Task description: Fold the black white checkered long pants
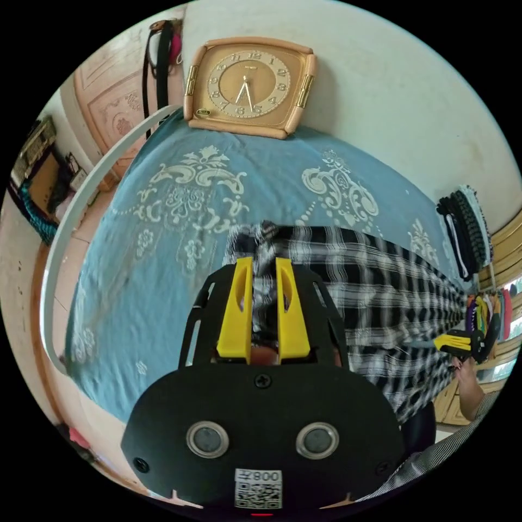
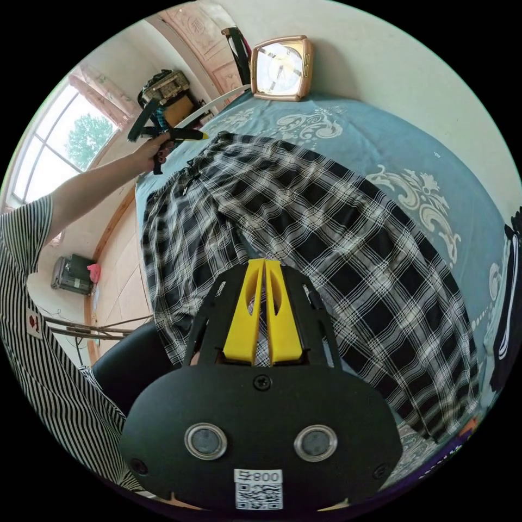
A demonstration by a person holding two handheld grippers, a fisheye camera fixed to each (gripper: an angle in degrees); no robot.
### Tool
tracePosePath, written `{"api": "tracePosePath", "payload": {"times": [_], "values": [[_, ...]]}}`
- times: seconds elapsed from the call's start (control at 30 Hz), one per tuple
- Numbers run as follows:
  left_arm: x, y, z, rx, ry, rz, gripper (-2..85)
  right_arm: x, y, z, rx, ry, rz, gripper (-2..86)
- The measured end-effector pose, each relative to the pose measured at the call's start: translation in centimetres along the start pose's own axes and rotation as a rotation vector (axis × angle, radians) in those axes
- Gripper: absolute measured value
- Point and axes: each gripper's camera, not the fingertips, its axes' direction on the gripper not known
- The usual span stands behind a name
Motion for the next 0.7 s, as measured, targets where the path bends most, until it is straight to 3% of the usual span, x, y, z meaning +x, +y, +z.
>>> {"api": "tracePosePath", "payload": {"times": [0.33, 0.7], "values": [[4.3, -11.3, 6.3, -0.249, -0.209, 0.286, 9.6, 0.9, -8.8, -4.5, 0.064, 0.049, -0.086, 2.6], [6.2, -15.5, 7.0, -0.205, -0.146, 0.317, 7.3, -0.7, -20.8, -4.1, -0.065, 0.186, -0.144, 8.7]]}}
